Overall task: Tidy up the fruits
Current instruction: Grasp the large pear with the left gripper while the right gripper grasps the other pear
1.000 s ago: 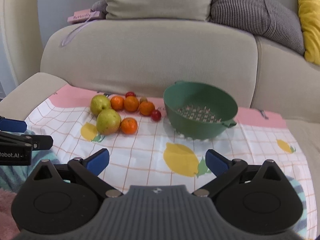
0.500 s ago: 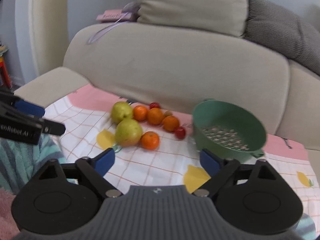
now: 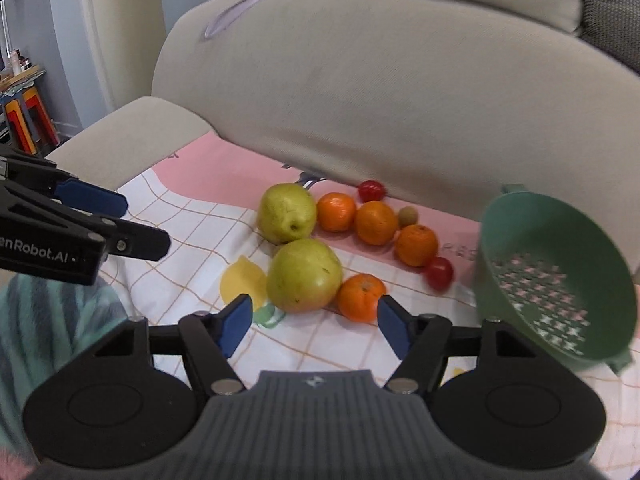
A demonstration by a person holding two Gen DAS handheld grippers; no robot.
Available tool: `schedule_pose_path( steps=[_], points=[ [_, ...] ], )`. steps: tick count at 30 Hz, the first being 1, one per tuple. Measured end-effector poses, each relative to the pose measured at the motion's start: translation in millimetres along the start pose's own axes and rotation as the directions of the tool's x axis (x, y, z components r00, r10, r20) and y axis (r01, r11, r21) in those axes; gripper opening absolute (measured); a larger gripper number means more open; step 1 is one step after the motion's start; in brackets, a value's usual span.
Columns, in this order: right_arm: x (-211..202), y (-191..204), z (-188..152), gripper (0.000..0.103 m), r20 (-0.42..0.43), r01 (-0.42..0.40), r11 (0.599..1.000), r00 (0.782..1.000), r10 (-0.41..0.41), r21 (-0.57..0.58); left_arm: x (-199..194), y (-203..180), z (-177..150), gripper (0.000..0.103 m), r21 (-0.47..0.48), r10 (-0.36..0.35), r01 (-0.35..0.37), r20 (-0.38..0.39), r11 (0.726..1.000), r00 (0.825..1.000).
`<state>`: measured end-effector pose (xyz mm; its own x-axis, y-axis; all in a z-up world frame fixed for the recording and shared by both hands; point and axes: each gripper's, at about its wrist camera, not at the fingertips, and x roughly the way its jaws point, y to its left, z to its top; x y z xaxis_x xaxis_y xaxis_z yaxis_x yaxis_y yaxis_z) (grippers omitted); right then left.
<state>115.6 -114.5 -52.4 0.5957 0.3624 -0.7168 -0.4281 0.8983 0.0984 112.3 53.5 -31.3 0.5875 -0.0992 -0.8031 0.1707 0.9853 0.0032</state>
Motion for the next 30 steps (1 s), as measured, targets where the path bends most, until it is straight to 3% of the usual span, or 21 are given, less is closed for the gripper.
schedule_pose_path(
  steps=[14,30],
  points=[
    [84.0,-4.2,22.5,0.067,-0.085,-0.047,0.996,0.996,0.042,-0.069,58.1,23.3,15.2,0.072,-0.044,-0.039,0.035,-0.095,0.998,0.995],
    [100.4,4.3,18.5,0.067,-0.089,-0.078,0.99,0.994,0.067,-0.116,78.8,34.0,17.7,0.072,-0.07,-0.071,0.065,-0.096,0.995,0.993]
  ],
)
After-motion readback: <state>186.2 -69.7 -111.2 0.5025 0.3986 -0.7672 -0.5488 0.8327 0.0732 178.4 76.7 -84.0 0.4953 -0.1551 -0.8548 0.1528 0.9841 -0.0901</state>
